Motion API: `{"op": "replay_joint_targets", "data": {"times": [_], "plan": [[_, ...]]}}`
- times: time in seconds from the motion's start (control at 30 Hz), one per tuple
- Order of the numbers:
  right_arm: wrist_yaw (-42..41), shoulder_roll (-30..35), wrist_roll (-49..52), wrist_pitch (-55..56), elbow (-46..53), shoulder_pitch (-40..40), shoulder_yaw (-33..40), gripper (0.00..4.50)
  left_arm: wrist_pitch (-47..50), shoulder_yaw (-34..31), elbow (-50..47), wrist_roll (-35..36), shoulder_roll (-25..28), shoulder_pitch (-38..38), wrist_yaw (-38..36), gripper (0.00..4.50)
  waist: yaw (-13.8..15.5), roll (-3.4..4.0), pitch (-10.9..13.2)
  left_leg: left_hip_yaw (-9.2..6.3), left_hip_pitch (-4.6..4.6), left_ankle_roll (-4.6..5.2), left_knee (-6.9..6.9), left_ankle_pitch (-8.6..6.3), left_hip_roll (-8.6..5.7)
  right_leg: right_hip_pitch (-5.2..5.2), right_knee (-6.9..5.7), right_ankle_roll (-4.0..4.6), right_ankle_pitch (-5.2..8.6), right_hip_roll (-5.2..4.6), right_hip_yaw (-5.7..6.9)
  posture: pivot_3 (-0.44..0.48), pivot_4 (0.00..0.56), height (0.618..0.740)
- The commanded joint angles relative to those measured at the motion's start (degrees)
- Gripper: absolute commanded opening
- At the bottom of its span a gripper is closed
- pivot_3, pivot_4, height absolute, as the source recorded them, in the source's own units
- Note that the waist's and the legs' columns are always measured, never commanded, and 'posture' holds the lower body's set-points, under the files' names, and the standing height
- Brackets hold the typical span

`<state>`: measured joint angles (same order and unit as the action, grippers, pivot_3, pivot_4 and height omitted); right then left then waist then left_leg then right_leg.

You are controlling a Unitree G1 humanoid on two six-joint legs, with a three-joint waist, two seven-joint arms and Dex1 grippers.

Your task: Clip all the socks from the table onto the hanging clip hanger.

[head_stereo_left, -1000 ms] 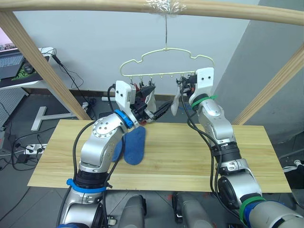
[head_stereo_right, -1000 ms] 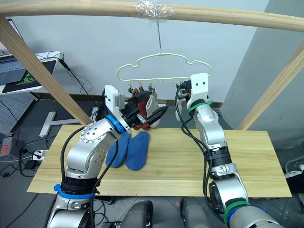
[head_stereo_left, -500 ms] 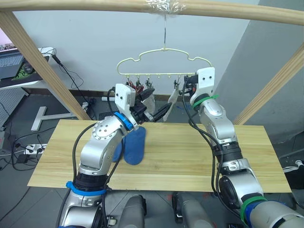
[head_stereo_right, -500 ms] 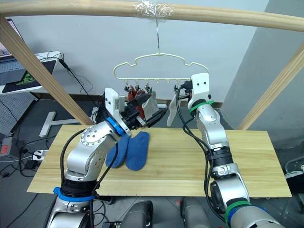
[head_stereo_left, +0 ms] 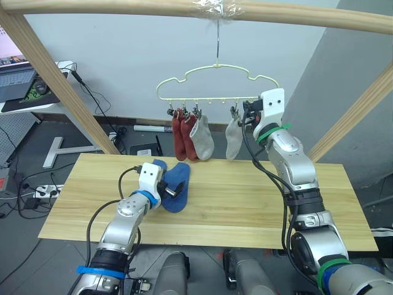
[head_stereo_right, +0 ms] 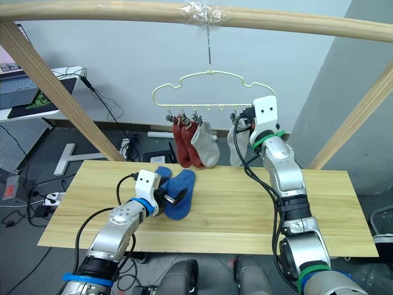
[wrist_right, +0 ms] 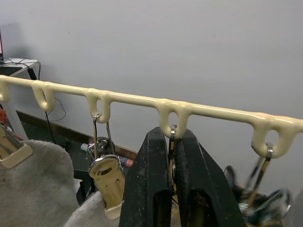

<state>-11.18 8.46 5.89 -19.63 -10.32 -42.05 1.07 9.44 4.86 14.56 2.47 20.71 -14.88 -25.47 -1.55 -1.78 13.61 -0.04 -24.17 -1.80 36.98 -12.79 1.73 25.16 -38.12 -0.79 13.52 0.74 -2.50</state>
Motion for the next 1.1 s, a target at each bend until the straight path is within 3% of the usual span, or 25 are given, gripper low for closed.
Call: {"op": "replay_joint_targets", "data": {"times": [0.03,0.3,0.57,0.67,1.1], "plan": [[0.04,-0.02,0.69,-0.89,3.58,-0.02,0.56,0.01,-5.67,1.86,8.02,-2.57,-2.16,-3.14,0.80,4.32,-0.02,0.00,0.00,0.01,0.00,0.00,0.00,0.00,0.01,0.01,0.00,0.00,0.00,0.00,0.01,-0.011,0.231,0.740],[0.16,0.35,0.36,-1.84,4.41,0.10,0.80,0.01,-11.33,2.38,19.30,-5.82,-3.34,-8.89,2.78,4.32,-0.22,0.00,0.00,-0.05,-0.05,0.00,-0.04,0.00,0.07,0.05,0.00,0.22,-0.14,0.00,0.06,-0.026,0.229,0.740],[0.32,0.82,0.33,-2.74,5.07,0.50,1.06,0.01,-9.52,2.62,25.75,-8.10,-3.38,-10.93,3.71,4.32,-0.32,-0.01,-0.01,0.00,-0.05,0.00,-0.02,0.00,0.01,0.03,0.00,0.19,-0.15,0.05,0.04,-0.038,0.235,0.740],[0.29,0.99,0.27,-2.90,4.69,0.34,1.14,0.00,-7.31,1.56,25.68,-6.52,-4.13,-10.80,2.82,3.73,-0.34,-0.01,-0.01,-0.01,-0.02,0.00,-0.01,0.00,0.02,0.02,-0.02,0.18,-0.14,0.05,0.04,-0.038,0.236,0.740],[0.60,1.93,2.13,-3.59,1.29,-2.66,4.11,0.00,-3.31,2.01,20.91,-3.95,-6.35,-8.17,-2.73,0.02,-0.29,-0.02,-0.02,0.01,0.17,0.00,-0.01,0.00,0.02,-0.16,-0.04,-0.05,0.00,0.06,0.01,-0.038,0.235,0.740]]}}
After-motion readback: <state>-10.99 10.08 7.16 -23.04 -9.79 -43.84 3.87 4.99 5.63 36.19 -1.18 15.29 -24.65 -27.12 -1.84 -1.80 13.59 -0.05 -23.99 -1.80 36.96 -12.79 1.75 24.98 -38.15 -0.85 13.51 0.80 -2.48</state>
